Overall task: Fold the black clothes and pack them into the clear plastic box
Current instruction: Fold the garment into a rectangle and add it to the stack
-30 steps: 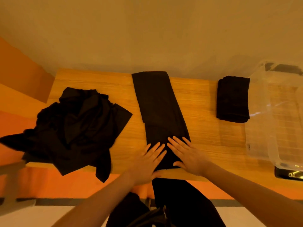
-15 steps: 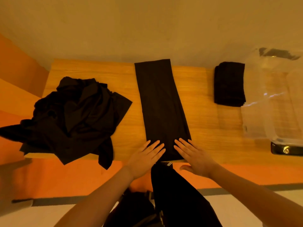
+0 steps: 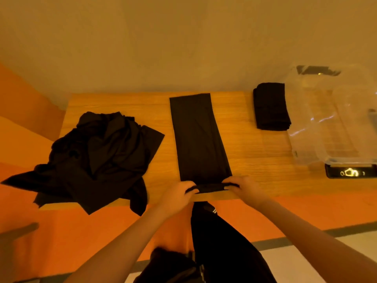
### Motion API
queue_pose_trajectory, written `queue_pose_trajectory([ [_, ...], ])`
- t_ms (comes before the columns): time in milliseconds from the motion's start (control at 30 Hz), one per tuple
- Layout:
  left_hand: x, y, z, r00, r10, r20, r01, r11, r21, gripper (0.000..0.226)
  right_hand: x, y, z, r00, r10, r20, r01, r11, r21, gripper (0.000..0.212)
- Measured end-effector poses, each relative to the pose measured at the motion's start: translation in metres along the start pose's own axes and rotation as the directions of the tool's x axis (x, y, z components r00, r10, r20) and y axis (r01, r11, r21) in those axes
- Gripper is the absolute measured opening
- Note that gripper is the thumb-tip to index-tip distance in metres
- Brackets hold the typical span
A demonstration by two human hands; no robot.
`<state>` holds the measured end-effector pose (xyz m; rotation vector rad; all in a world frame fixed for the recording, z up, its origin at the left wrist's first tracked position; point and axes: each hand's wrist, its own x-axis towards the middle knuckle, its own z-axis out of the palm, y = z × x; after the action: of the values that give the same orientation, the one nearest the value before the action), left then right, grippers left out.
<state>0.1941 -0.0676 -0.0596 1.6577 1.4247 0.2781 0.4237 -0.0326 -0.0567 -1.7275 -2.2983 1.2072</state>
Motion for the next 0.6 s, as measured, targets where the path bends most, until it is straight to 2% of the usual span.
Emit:
queue_pose_trajectory([
  [67, 0.004, 0.007, -0.02, 0.997, -0.06, -0.038, 0.054, 0.988, -0.146, 0.018, 0.01, -0.015, -0.024, 0.997, 0.055, 0.056, -0.062, 0.989, 0.135, 0.024],
  [200, 0.02, 0.017, -0.063, 0.997, -0.078, -0.003, 0.076, 0.977, -0.199, 0.02, 0.03, -0.043, -0.07, 0.995, 0.003, 0.095, -0.029, 0.963, 0.268, 0.019],
  [300, 0.043, 0.023, -0.091, 0.988, -0.123, -0.091, 0.086, 0.939, -0.333, 0.016, 0.063, -0.049, -0.091, 0.999, 0.049, 0.012, -0.05, 0.939, 0.341, 0.019],
  [400, 0.075, 0.027, -0.116, 0.951, -0.227, -0.208, 0.104, 0.872, -0.478, 0.016, 0.108, -0.054, -0.104, 0.988, 0.15, -0.044, -0.112, 0.872, 0.477, 0.014],
  [500, 0.114, 0.024, -0.137, 0.916, -0.297, -0.268, 0.134, 0.858, -0.495, 0.019, 0.157, -0.054, -0.113, 0.982, 0.169, -0.085, -0.098, 0.838, 0.537, 0.016],
  [600, 0.154, 0.016, -0.152, 0.897, -0.319, -0.304, 0.17, 0.887, -0.429, 0.026, 0.202, -0.049, -0.12, 0.982, 0.151, -0.113, -0.067, 0.84, 0.539, 0.017],
])
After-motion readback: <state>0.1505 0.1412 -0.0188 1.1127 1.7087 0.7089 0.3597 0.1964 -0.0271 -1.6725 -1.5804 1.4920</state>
